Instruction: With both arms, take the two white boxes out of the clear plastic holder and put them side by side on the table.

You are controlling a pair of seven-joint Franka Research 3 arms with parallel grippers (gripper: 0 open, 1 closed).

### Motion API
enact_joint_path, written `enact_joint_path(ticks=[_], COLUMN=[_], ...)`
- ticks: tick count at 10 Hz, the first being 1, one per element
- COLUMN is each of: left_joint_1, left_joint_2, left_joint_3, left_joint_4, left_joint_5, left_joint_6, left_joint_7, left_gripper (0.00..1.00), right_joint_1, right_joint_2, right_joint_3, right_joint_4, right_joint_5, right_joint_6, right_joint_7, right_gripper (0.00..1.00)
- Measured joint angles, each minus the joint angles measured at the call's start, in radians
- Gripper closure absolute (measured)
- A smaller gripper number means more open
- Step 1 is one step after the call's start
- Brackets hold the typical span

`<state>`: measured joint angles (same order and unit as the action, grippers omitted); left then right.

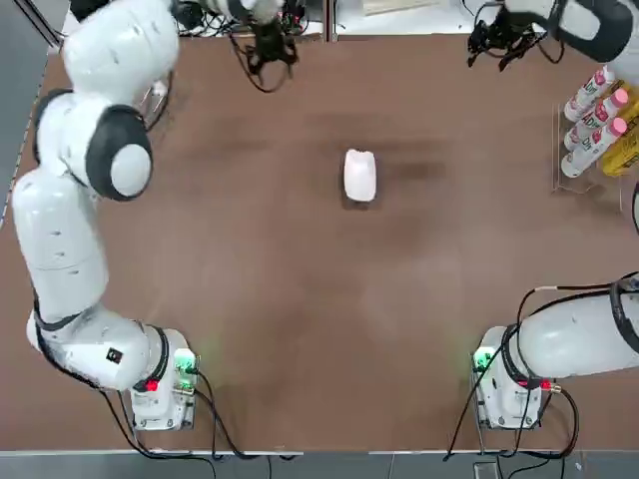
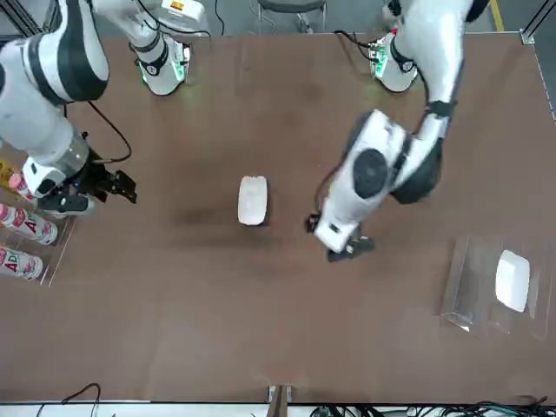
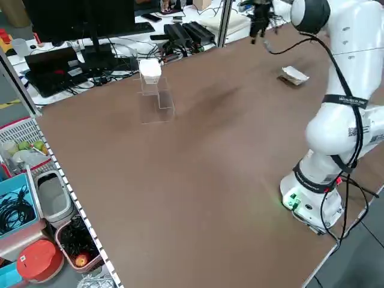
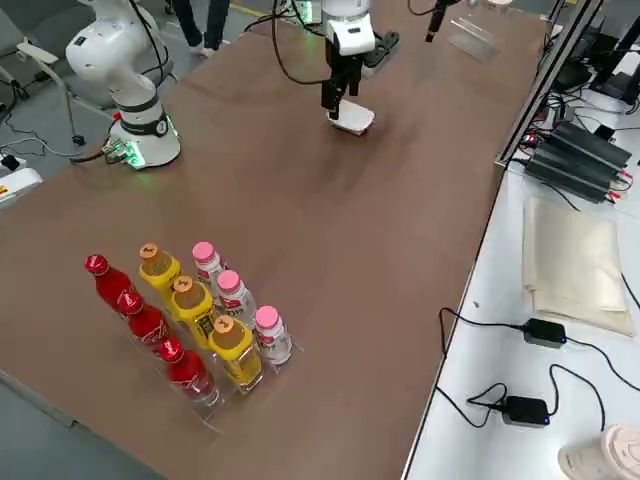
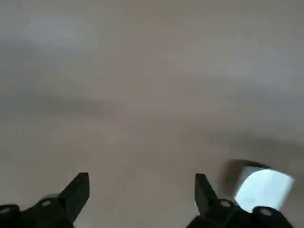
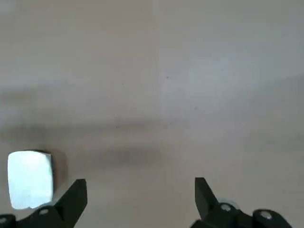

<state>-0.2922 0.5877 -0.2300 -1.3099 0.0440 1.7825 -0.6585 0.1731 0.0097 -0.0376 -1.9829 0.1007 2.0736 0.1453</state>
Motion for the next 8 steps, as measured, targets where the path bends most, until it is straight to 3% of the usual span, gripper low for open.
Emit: enact_joint_path(ticks=[3,5,8], left_joint_1=[0.155,0.285,0.369], left_joint_2=[-0.085,-0.119,-0.112], left_joint_3=[-0.002,0.0,-0.002], left_joint_4=[-0.146,-0.173,-0.195], left_joint_5=[0.212,0.301,0.518], left_joint_6=[-0.022,-0.022,0.009], left_joint_7=[0.238,0.395,0.498], left_gripper=[0.05,0.06,0.11], right_joint_1=[0.091,0.204,0.366], right_joint_2=[0.002,0.012,0.1], right_joint_3=[0.0,0.001,0.002], right_joint_4=[-0.149,-0.239,-0.263], right_joint_5=[0.097,0.103,0.104], right_joint_6=[0.218,0.359,0.506], right_joint_7=[0.042,0.224,0.494], right_gripper=[0.0,0.0,0.0])
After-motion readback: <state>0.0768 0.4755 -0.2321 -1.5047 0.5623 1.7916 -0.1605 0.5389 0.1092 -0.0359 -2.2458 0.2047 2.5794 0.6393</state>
